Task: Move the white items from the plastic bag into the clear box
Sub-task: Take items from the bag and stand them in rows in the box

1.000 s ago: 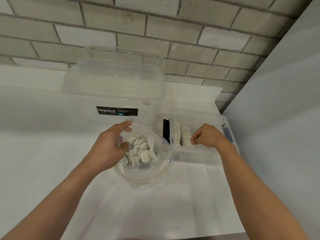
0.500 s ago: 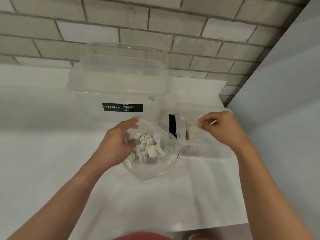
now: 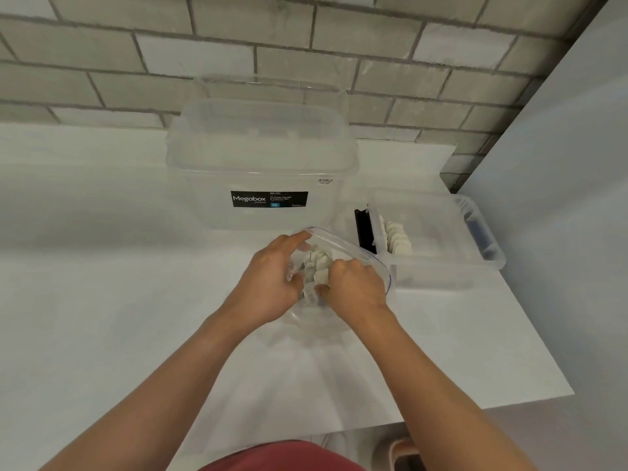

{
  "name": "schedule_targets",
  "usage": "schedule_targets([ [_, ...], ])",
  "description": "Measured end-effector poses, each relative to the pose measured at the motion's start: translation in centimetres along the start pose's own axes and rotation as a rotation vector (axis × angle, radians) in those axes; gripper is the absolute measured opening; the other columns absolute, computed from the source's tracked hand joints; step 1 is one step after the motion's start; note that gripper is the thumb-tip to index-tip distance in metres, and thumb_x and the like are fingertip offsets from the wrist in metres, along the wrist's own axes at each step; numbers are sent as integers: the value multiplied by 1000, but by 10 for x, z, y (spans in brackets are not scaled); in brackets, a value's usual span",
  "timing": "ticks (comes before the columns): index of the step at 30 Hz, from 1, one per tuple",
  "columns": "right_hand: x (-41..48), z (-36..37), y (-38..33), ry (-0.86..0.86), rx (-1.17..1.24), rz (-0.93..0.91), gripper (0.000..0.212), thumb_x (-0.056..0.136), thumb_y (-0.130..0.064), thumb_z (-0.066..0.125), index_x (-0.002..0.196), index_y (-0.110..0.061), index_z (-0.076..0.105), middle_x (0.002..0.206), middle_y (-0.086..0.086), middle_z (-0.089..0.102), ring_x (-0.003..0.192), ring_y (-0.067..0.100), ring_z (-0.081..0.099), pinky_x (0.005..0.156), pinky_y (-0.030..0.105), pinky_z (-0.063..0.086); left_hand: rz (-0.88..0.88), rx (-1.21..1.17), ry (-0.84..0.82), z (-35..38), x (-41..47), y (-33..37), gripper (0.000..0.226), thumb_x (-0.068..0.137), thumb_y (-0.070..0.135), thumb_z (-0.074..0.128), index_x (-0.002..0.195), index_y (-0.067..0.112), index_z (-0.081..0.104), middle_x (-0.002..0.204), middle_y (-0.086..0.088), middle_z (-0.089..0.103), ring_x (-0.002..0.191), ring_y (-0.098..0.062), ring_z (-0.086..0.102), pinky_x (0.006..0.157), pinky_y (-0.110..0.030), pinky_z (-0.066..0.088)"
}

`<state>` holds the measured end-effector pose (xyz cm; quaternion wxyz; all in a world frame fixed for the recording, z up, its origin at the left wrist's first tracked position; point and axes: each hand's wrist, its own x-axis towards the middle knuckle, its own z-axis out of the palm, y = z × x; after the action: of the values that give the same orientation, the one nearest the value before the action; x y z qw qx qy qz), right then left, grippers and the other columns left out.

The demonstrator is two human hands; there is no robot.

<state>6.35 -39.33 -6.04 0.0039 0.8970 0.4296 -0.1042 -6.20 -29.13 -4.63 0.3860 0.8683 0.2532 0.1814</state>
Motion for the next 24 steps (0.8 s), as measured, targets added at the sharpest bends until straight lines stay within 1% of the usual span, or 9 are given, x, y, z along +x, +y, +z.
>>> schedule_targets([
  [2, -1, 6, -3, 39, -49, 37, 31, 98, -34, 60, 118, -11, 61, 116, 10, 64, 109, 33, 63, 75, 35, 47, 21, -10, -16, 0, -2, -2, 68, 84, 1, 64, 144, 28, 46, 124, 12, 58, 86, -9, 56, 75, 0, 36],
  [5, -2, 11, -4, 123, -72, 52, 16, 95, -15, 55, 105, -13, 66, 105, 8, 68, 100, 31, 67, 64, 31, 40, 25, -17, -37, -2, -2, -6, 66, 85, 3, 63, 144, 26, 45, 125, 11, 58, 80, -5, 54, 73, -1, 36],
  [7, -4, 11, -4, 162, -40, 58, 17, 95, -21, 54, 104, -14, 67, 104, 7, 69, 98, 31, 67, 64, 31, 39, 15, -27, -38, -5, 2, -8, 65, 86, 6, 63, 145, 26, 44, 125, 12, 57, 81, -7, 56, 72, 0, 37],
  [10, -3, 11, -8, 115, -40, 83, 32, 95, -42, 59, 113, -16, 64, 111, 4, 66, 105, 30, 65, 71, 33, 43, 11, -42, -49, -5, 6, -10, 65, 87, 6, 63, 145, 28, 44, 125, 14, 56, 85, -11, 57, 71, 1, 36],
  [14, -2, 14, -10, 143, -63, 100, 17, 91, -23, 57, 102, -13, 67, 104, 5, 67, 99, 30, 67, 65, 31, 43, 32, -47, -67, -4, 4, -12, 65, 86, 5, 63, 145, 26, 45, 125, 11, 58, 81, -9, 56, 72, 2, 35],
  [15, -2, 14, -9, 160, -55, 107, 18, 91, -24, 57, 101, -13, 68, 103, 5, 68, 98, 30, 67, 65, 31, 43, 32, -49, -71, -4, 4, -13, 65, 86, 5, 63, 145, 26, 45, 125, 11, 58, 80, -7, 56, 72, 2, 35],
  [19, 0, 14, -9, 127, -51, 115, 40, 91, -51, 61, 114, -19, 66, 113, 2, 65, 106, 28, 65, 76, 33, 48, 35, -58, -77, -3, 7, -13, 66, 85, 5, 63, 145, 27, 44, 126, 12, 57, 79, -3, 54, 72, 1, 36],
  [20, 1, 16, -10, 126, -56, 118, 39, 90, -50, 63, 113, -18, 66, 113, 2, 65, 106, 28, 65, 76, 33, 48, 37, -56, -80, -2, 7, -13, 66, 86, 5, 63, 145, 27, 44, 126, 13, 57, 79, -3, 54, 72, 1, 36],
  [24, 0, 14, -10, 171, -25, 116, 16, 88, -26, 59, 96, -16, 69, 99, 5, 69, 93, 30, 68, 64, 30, 42, 44, -52, -100, -2, 6, -13, 66, 86, 6, 63, 145, 27, 43, 127, 13, 56, 84, -8, 56, 72, 2, 35],
])
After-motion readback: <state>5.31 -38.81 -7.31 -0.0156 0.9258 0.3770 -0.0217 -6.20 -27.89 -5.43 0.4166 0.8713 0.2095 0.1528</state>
